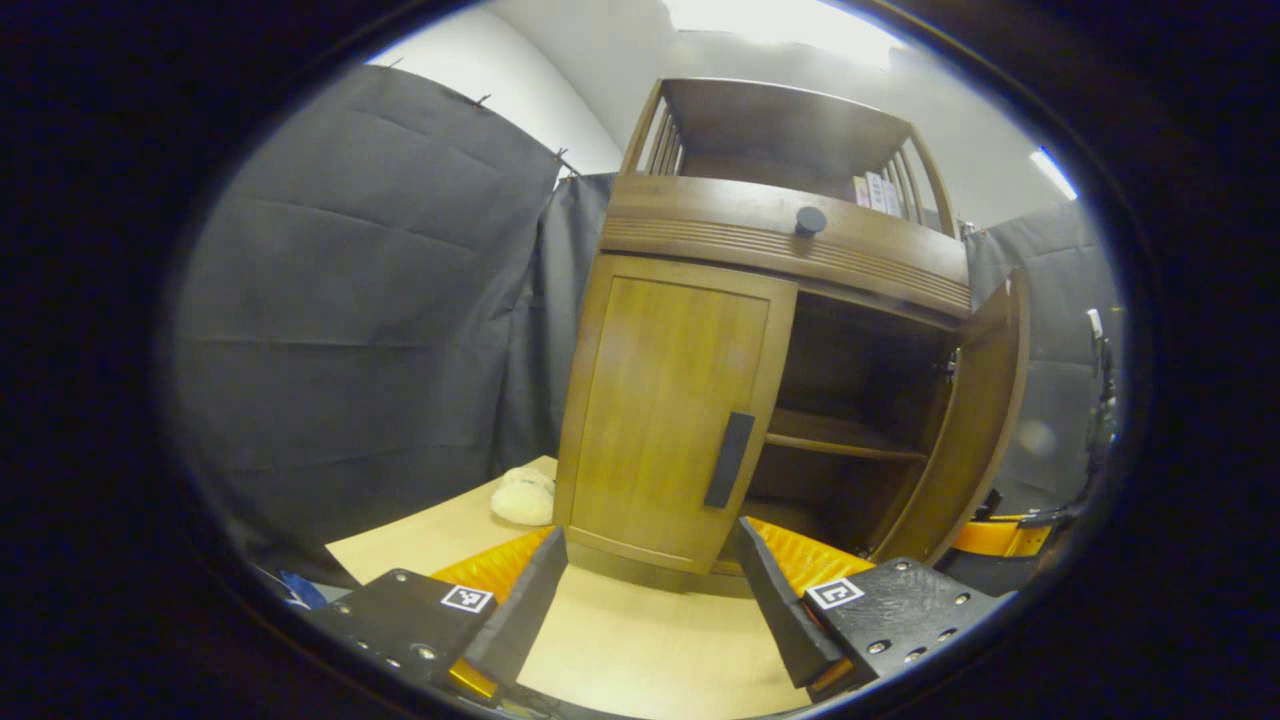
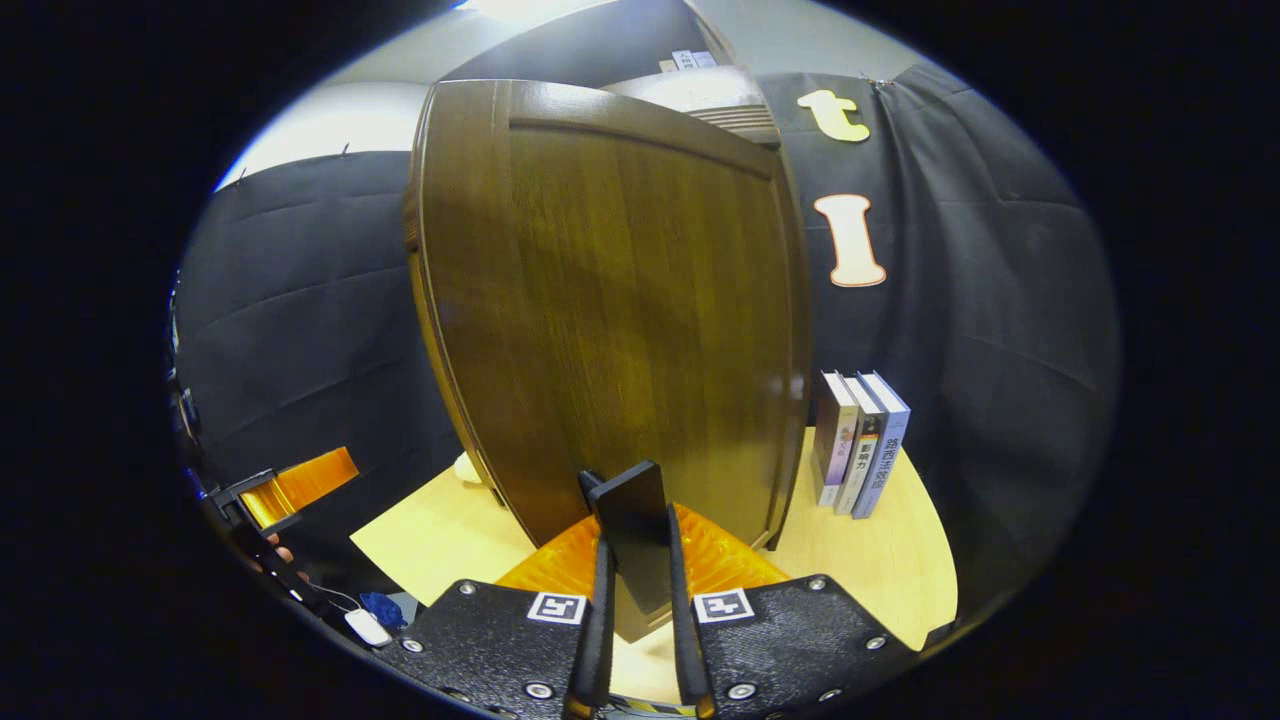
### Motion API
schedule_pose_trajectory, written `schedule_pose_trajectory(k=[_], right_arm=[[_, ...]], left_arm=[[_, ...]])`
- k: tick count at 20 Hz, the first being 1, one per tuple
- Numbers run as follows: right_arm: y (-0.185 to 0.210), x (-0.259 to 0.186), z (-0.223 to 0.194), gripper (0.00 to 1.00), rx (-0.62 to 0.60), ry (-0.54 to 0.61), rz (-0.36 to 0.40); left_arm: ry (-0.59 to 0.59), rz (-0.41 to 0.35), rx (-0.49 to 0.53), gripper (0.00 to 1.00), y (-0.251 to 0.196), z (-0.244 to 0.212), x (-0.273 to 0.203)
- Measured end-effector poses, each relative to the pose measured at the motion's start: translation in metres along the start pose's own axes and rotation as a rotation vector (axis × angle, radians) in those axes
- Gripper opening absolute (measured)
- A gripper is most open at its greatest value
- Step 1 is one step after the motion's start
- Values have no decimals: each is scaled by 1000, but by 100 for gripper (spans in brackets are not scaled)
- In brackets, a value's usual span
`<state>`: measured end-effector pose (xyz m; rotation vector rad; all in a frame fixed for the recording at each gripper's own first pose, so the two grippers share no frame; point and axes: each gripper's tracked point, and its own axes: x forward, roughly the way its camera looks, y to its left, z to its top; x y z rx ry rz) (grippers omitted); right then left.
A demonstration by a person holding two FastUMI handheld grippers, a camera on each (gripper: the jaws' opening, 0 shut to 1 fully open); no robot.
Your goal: Open the right door of the double-door shoe cabinet with the right hand, and open the left door with the left hand.
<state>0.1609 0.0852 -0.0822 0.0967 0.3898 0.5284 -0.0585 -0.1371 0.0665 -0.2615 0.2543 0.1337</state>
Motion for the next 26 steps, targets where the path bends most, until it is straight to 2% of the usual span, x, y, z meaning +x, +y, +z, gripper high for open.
schedule_pose_trajectory(k=[5, 6, 7, 9, 11, 12, 13, 14, 16, 17, 21, 26], right_arm=[[-15, -9, -1, 24, -20, -8, 33], [-18, -9, 0, 23, -17, -12, 37], [-20, -9, 0, 23, -11, -15, 38], [-29, -12, 1, 20, -1, -25, 26], [-37, -13, 2, 20, 14, -29, 15], [-41, -12, 2, 20, 18, -29, 7], [-45, -13, 3, 20, 17, -29, -5], [-50, -13, 3, 15, 17, -33, -19], [-59, -12, 5, 15, 39, -35, -36], [-61, -12, 6, 14, 58, -32, -40], [-59, -14, 7, 12, 81, -38, -19], [-68, -13, 4, 10, 77, -41, -88]], left_arm=[[-4, 32, -6, 97, -35, -5, -35], [-7, 38, -4, 100, -38, -5, -40], [-6, 45, 2, 97, -40, -6, -46], [0, 58, 17, 100, -45, -6, -51], [5, 69, 25, 97, -47, -8, -53], [5, 72, 24, 90, -48, -8, -52], [7, 71, 22, 90, -50, -9, -51], [10, 68, 20, 100, -54, -9, -50], [16, 64, 25, 100, -62, -7, -47], [19, 61, 31, 89, -66, -8, -45], [42, 47, 48, 97, -73, -9, -40], [63, 46, 105, 98, -71, -9, -39]])
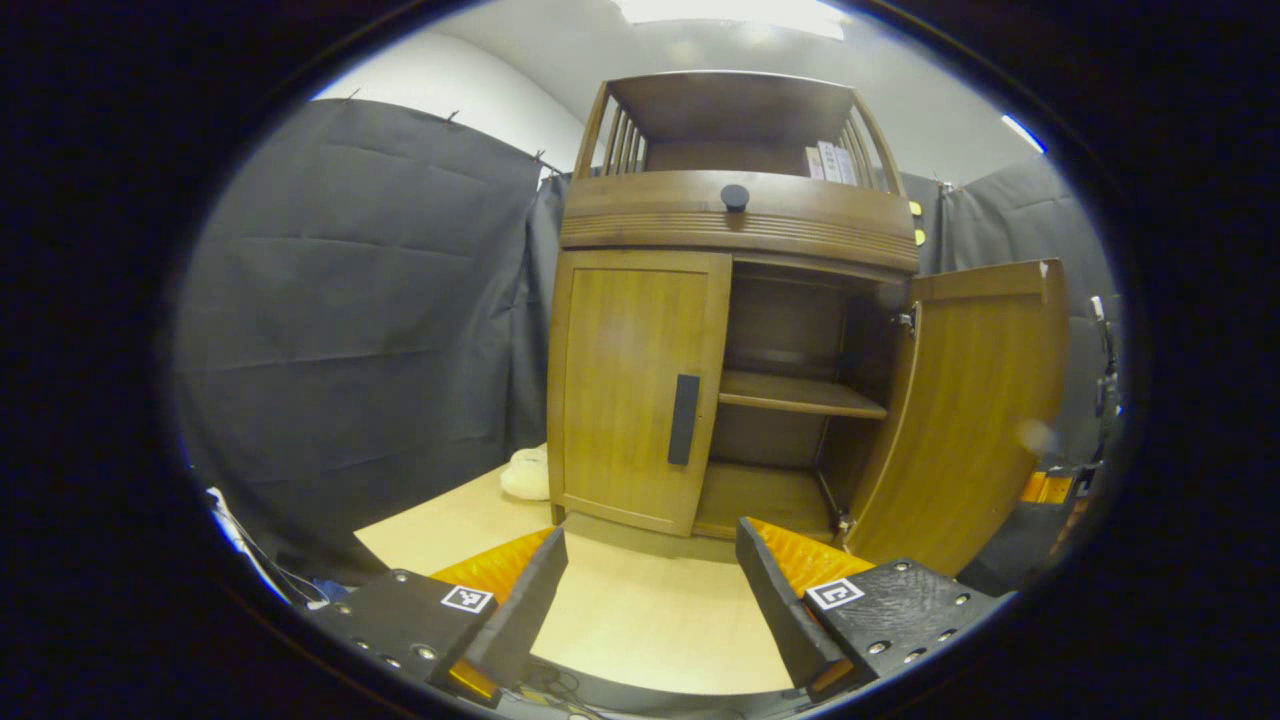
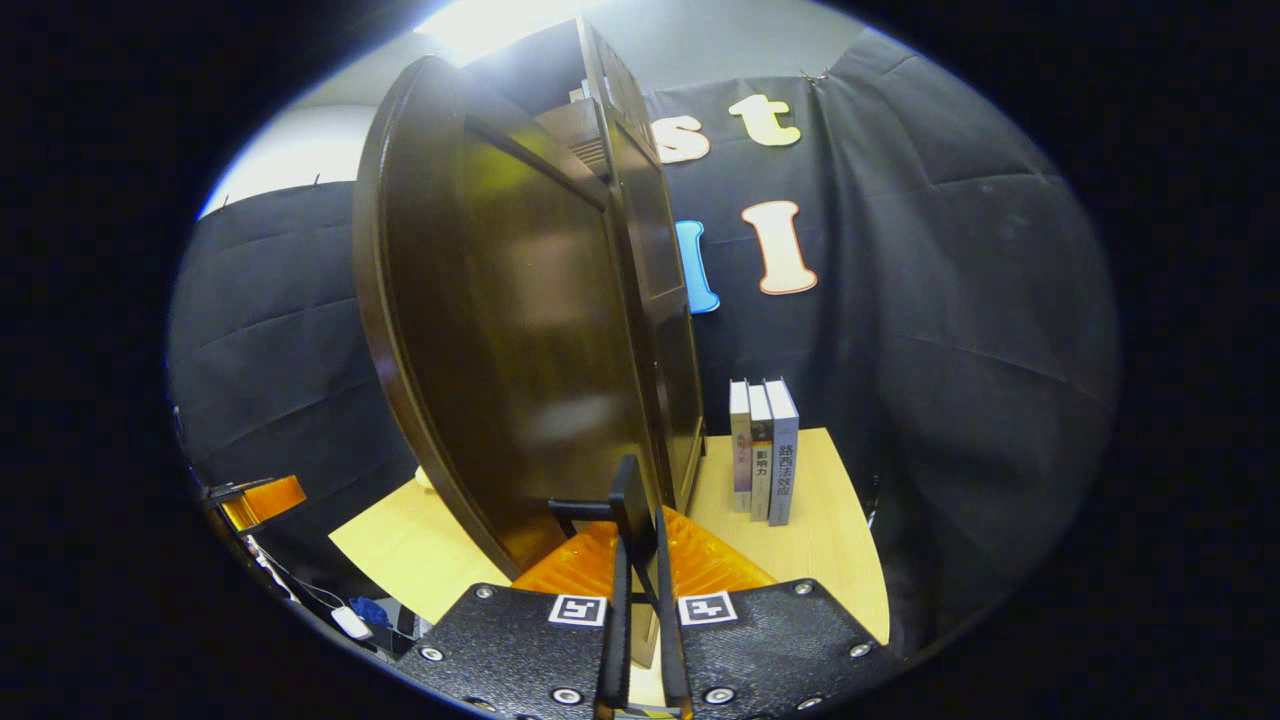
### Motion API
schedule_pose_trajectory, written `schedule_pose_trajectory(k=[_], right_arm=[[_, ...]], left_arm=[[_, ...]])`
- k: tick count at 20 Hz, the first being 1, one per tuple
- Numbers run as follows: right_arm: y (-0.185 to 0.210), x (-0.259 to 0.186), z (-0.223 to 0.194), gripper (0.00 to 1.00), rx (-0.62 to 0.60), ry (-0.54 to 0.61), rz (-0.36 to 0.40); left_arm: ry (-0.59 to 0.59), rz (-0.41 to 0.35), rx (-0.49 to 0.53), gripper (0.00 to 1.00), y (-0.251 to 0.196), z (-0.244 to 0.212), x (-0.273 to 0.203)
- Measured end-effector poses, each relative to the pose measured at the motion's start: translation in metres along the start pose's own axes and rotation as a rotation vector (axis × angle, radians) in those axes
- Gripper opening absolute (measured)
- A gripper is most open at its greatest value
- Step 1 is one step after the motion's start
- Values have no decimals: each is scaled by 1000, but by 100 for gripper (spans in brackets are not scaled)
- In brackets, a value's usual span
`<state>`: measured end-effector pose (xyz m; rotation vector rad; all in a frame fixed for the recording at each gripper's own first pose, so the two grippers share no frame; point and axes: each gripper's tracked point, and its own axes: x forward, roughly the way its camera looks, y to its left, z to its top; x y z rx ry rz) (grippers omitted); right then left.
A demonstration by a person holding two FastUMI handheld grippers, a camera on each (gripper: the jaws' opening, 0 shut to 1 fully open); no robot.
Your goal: Open the right door of the double-door shoe cabinet with the right hand, and open the left door with the left hand.
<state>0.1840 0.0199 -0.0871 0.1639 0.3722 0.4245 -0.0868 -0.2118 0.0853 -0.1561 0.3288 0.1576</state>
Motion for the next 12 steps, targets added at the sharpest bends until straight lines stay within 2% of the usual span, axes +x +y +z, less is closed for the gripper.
schedule_pose_trajectory(k=[5, 7, 8, 9, 12], right_arm=[[-3, -19, -19, 12, 72, 74, -57], [-7, -24, -26, 12, 115, 107, -113], [-8, -28, -25, 9, 134, 105, -143], [-11, -30, -24, 11, 147, 92, -178], [-22, -37, -22, 7, 156, 53, -293]], left_arm=[[25, -64, 1, 100, 1, -2, 24], [16, -103, 1, 100, 0, 5, 54], [7, -121, 11, 100, 0, 11, 68], [1, -139, 20, 100, -2, 16, 80], [-16, -190, 36, 100, -4, 30, 123]])
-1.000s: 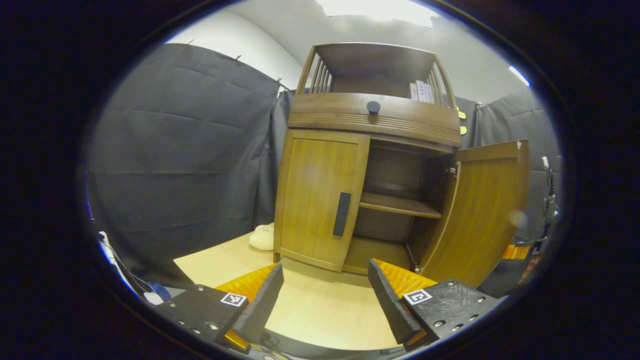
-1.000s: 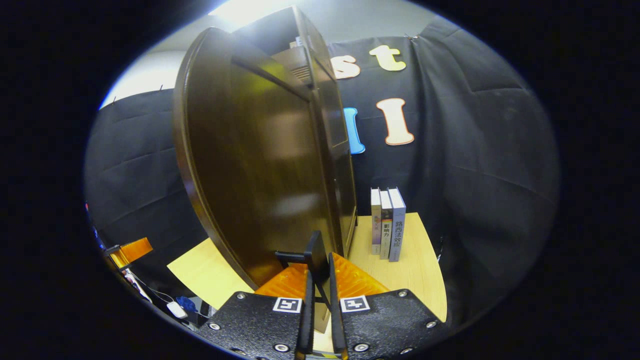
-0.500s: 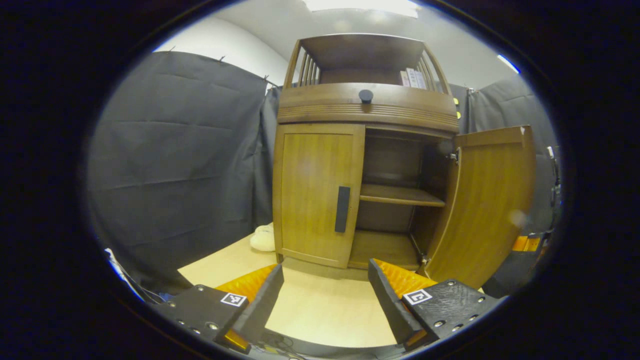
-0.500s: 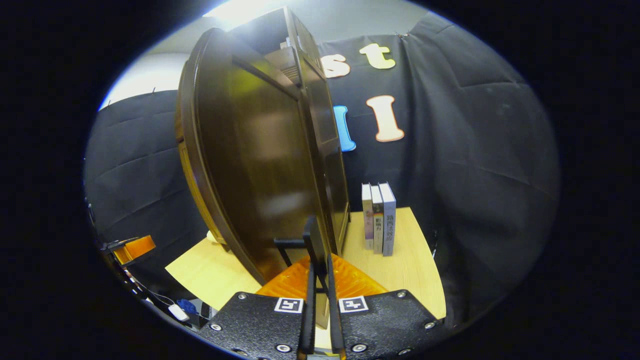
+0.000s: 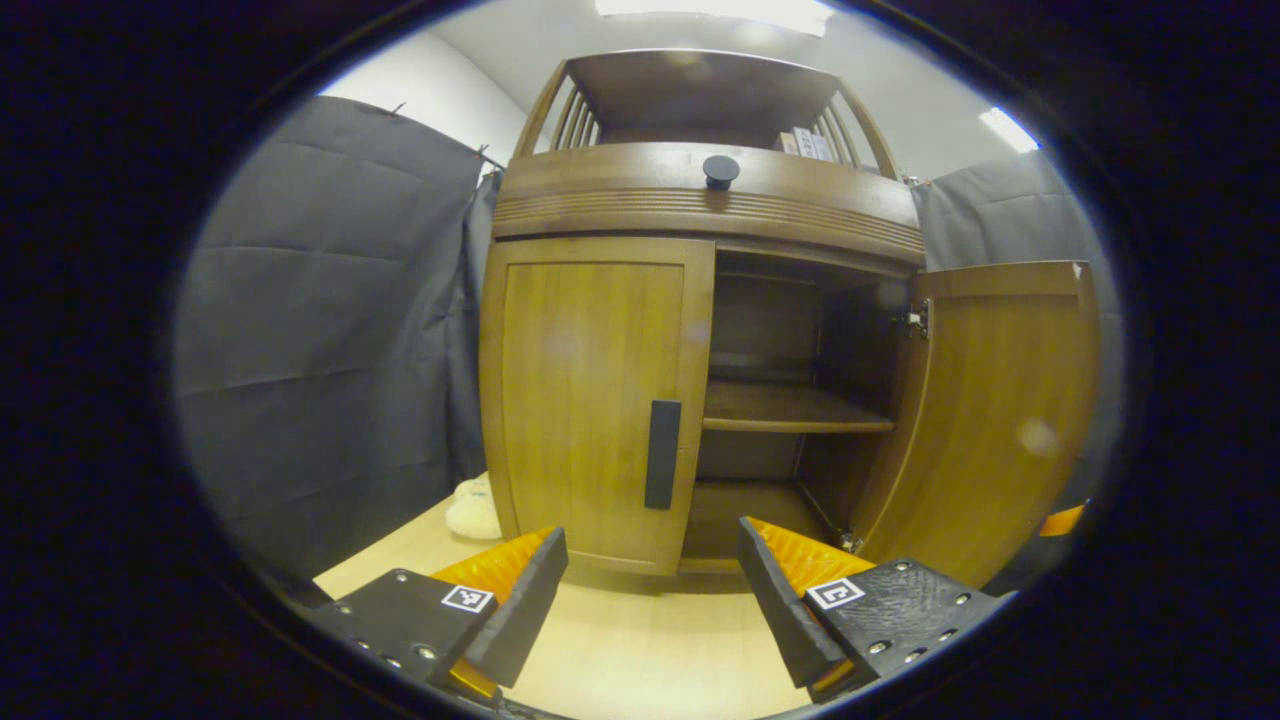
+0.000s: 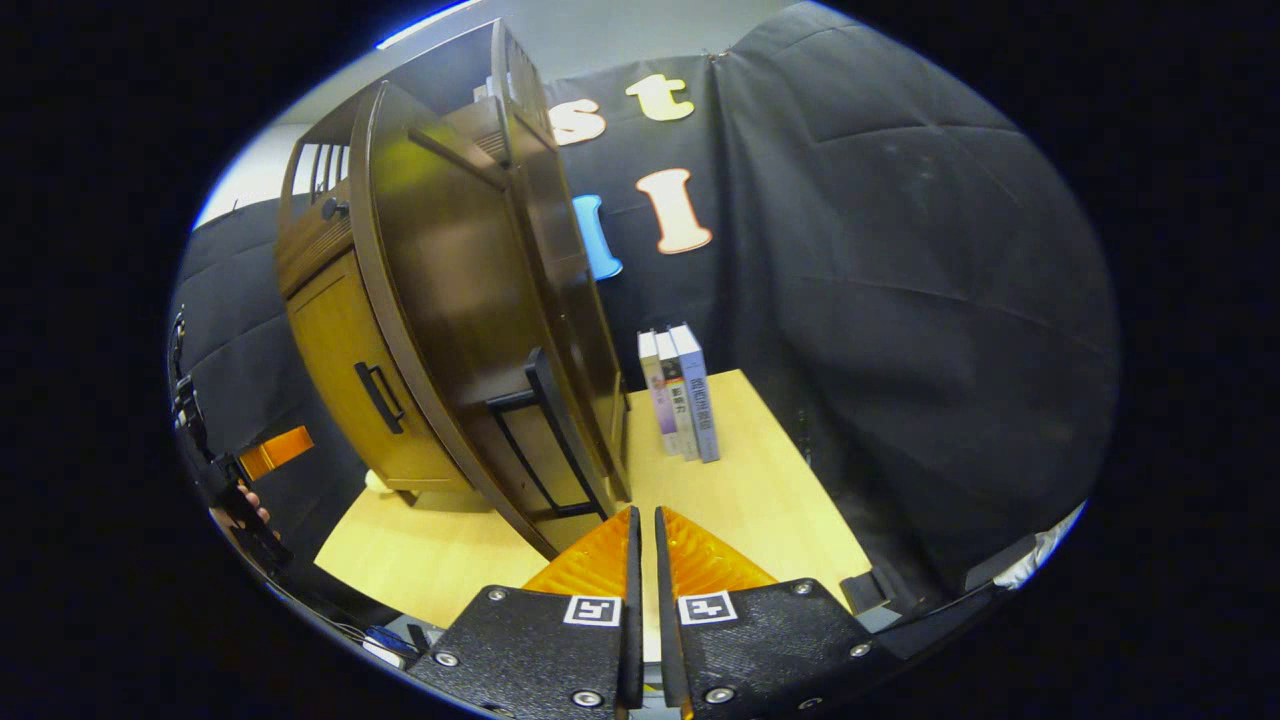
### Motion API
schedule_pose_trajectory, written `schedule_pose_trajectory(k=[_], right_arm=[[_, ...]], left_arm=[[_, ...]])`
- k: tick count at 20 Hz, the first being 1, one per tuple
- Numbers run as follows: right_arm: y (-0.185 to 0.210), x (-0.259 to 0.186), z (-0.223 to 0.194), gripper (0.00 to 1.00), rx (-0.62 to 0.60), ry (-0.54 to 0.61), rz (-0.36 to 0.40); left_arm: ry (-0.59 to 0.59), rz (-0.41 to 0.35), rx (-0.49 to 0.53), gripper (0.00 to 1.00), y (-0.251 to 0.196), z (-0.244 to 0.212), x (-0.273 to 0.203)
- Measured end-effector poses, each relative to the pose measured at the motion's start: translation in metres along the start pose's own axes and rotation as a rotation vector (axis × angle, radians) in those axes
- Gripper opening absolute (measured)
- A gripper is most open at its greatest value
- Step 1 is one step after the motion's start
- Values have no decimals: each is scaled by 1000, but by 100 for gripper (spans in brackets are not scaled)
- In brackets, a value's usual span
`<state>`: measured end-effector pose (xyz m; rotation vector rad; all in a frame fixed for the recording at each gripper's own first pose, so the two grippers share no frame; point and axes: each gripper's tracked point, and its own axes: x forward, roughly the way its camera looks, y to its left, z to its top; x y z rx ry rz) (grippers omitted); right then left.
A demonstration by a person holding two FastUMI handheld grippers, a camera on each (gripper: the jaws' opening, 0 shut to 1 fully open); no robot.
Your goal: Open the right door of the double-door shoe cabinet with the right hand, and open the left door with the left hand.
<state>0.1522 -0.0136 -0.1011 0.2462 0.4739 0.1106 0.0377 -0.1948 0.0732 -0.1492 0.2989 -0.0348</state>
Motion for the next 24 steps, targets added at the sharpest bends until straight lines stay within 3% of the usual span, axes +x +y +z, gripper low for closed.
schedule_pose_trajectory(k=[5, 11, 17, 19, 23, 24], right_arm=[[-1, -7, 3, 10, -7, -37, -86], [-5, -13, 25, 92, -68, -175, -193], [-1, -16, 30, 92, -91, -202, -243], [6, -18, 28, 92, -79, -205, -249], [17, -16, 25, 92, -75, -208, -253], [21, -16, 26, 92, -75, -214, -248]], left_arm=[[-32, -82, 34, 100, 1, 22, 68], [-24, -167, 37, 100, -7, 25, 136], [-12, -202, 61, 97, -17, 19, 180], [-7, -213, 44, 100, -16, 14, 186], [16, -234, 37, 56, -18, 1, 200], [5, -240, 30, 51, -21, 2, 197]])
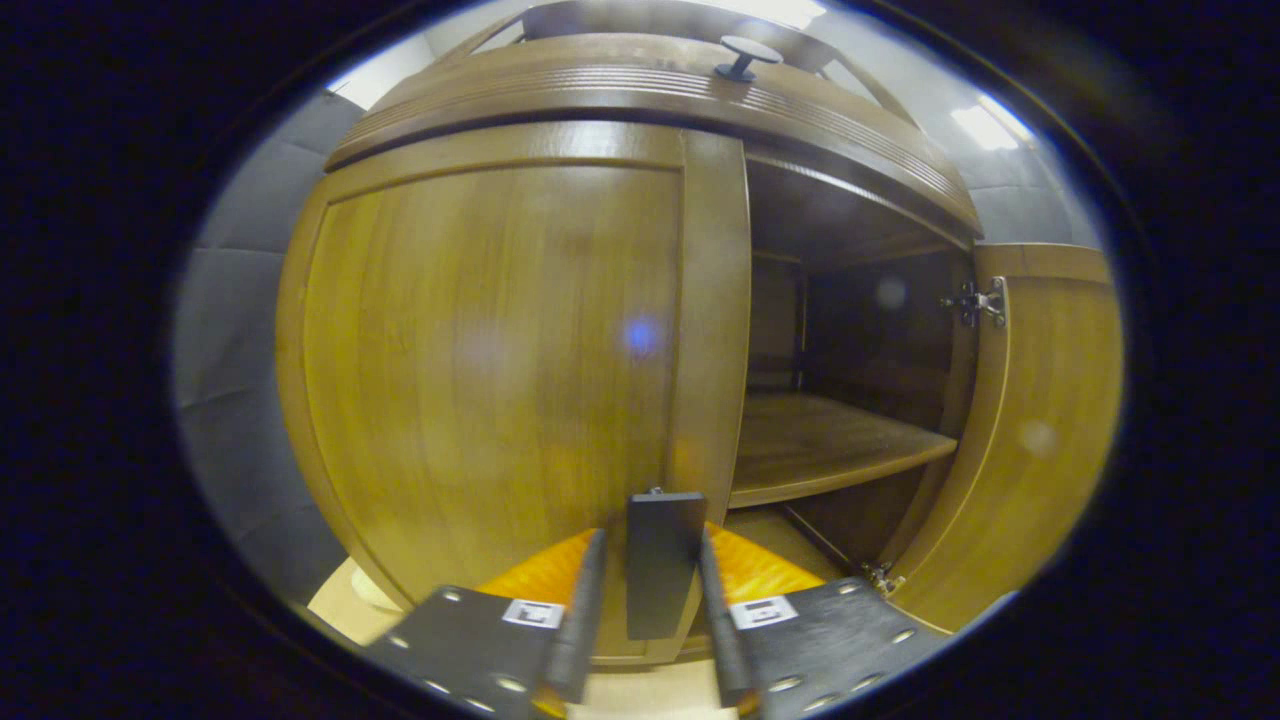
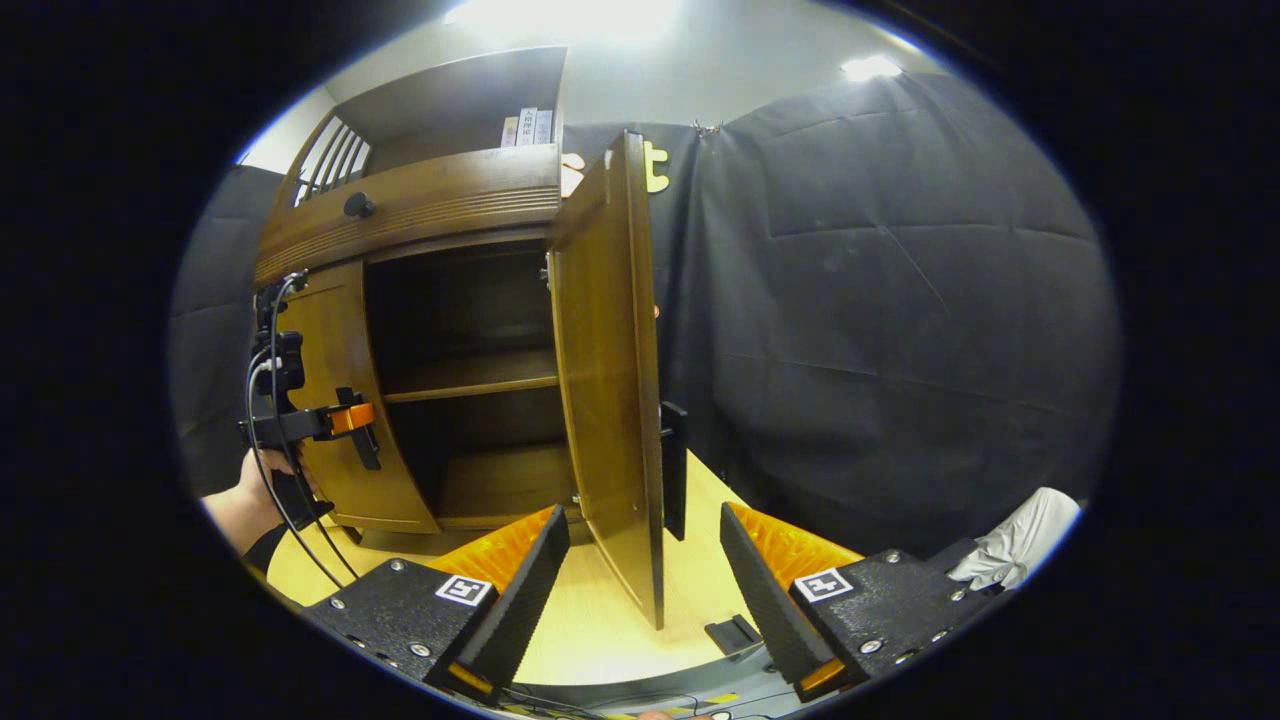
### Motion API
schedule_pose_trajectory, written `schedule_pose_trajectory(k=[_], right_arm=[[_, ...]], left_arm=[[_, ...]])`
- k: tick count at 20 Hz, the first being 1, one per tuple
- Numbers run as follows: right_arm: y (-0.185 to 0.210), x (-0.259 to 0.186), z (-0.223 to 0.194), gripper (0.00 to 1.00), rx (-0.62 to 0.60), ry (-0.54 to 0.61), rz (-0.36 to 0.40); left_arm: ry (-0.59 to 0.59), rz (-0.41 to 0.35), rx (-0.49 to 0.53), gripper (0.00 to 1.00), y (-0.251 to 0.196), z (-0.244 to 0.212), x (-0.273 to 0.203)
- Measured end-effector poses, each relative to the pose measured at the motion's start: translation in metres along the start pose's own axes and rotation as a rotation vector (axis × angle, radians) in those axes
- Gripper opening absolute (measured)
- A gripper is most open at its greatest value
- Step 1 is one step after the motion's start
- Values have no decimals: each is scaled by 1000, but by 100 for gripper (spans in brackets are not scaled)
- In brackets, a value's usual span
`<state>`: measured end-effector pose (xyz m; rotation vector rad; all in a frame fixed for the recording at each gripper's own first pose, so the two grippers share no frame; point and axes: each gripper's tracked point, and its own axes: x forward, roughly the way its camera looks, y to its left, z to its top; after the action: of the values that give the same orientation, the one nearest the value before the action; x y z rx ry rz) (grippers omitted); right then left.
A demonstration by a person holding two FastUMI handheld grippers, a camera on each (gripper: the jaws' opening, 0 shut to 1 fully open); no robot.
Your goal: Open the right door of the double-door shoe cabinet with the right hand, and open the left door with the left hand.
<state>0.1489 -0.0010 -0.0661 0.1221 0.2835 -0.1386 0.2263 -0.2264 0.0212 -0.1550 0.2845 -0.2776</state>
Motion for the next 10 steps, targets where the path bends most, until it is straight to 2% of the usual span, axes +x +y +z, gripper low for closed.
schedule_pose_trajectory(k=[4, 10], right_arm=[[18, 1, 2, 92, -10, -26, 38], [42, 4, -3, 94, -30, -32, 105]], left_arm=[[-47, 29, 31, 30, -1, 3, 2], [-69, -2, 13, 30, 0, 3, -5]])
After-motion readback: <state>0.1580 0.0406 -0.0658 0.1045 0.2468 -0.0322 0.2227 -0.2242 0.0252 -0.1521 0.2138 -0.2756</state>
